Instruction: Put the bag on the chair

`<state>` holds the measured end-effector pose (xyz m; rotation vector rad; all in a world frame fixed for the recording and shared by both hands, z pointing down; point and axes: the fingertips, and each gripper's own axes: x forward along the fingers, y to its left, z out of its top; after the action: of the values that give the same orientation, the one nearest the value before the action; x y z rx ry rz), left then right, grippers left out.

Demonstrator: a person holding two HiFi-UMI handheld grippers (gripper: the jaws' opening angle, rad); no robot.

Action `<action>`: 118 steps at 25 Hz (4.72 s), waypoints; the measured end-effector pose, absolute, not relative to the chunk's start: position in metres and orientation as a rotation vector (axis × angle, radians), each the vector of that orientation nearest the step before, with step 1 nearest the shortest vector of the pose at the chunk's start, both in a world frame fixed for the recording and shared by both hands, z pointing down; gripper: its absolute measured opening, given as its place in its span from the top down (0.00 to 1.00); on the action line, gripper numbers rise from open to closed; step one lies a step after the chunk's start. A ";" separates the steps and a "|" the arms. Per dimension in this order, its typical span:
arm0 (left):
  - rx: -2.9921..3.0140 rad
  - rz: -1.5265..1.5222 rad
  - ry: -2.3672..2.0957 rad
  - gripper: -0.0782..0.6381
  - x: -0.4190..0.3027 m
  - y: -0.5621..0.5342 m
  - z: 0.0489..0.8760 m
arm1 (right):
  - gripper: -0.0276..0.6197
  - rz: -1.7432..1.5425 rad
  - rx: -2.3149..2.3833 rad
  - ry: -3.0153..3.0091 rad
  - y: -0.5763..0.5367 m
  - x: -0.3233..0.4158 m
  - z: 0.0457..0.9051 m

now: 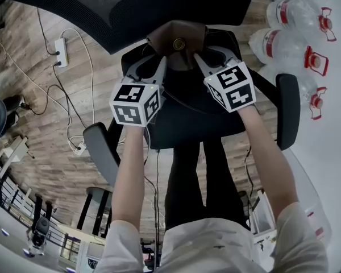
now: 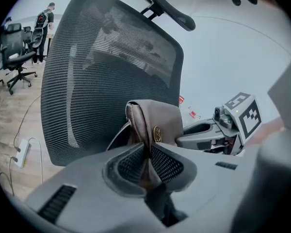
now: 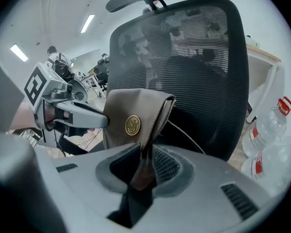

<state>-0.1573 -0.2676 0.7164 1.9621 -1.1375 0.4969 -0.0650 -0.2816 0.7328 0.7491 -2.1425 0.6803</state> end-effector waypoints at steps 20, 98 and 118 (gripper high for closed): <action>1.924 0.579 -1.116 0.84 -0.160 -0.279 0.753 | 0.85 0.735 0.766 -2.101 -0.304 -0.065 0.762; 1.876 0.367 -1.199 0.80 -0.115 -0.170 0.649 | 0.77 0.874 0.796 -2.159 -0.182 -0.025 0.642; 1.934 0.251 -1.319 0.80 -0.071 -0.045 0.537 | 0.87 0.803 0.835 -2.333 -0.070 0.018 0.525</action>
<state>-0.0705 -0.0451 0.5369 1.9338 -1.3192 0.2512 0.0179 -0.0701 0.5246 0.8348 -2.3326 0.8031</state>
